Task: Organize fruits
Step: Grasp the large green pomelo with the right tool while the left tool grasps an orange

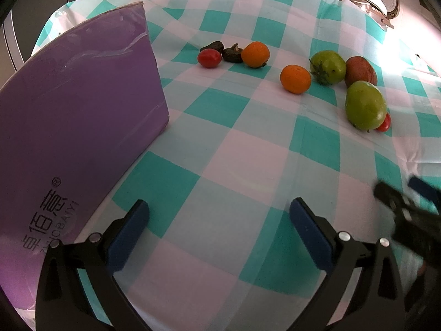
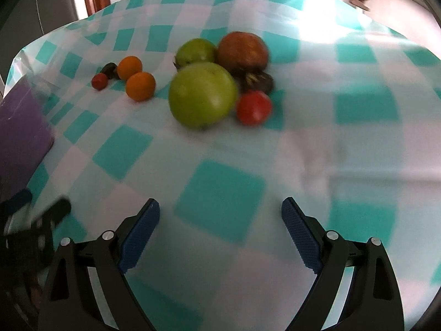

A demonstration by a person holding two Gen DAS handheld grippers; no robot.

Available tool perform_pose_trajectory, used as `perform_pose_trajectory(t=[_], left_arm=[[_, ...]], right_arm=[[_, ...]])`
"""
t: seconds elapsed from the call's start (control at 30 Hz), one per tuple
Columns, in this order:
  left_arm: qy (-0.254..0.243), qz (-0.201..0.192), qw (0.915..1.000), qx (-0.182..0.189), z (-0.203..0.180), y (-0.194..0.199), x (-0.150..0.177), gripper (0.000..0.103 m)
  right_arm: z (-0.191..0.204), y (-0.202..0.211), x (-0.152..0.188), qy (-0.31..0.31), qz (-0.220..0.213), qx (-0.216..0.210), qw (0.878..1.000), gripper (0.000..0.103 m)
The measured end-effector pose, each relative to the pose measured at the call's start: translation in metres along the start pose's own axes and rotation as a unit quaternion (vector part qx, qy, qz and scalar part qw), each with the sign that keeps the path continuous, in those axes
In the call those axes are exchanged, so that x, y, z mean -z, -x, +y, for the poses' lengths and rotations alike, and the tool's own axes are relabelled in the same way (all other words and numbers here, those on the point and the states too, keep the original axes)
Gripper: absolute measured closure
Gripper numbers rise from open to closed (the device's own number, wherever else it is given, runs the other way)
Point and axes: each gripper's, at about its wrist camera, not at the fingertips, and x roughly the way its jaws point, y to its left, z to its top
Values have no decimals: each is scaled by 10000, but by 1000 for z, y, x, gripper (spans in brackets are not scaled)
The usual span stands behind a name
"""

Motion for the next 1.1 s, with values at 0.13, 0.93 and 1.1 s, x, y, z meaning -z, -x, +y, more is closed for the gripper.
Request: perform_pose_trajectory(t=[0.13, 0.93, 1.1], left_arm=[[0, 1, 10000, 0, 0, 0, 0, 1], [-727, 113, 9953, 623, -44, -70, -101, 1], [-881, 87, 9927, 813, -72, -94, -136, 5]], right_arm=[[6, -24, -34, -52, -19, -18, 10000, 17], [-15, -24, -46, -274, -204, 113, 9994, 42], [-31, -3, -16, -241, -213, 123, 9994, 42]])
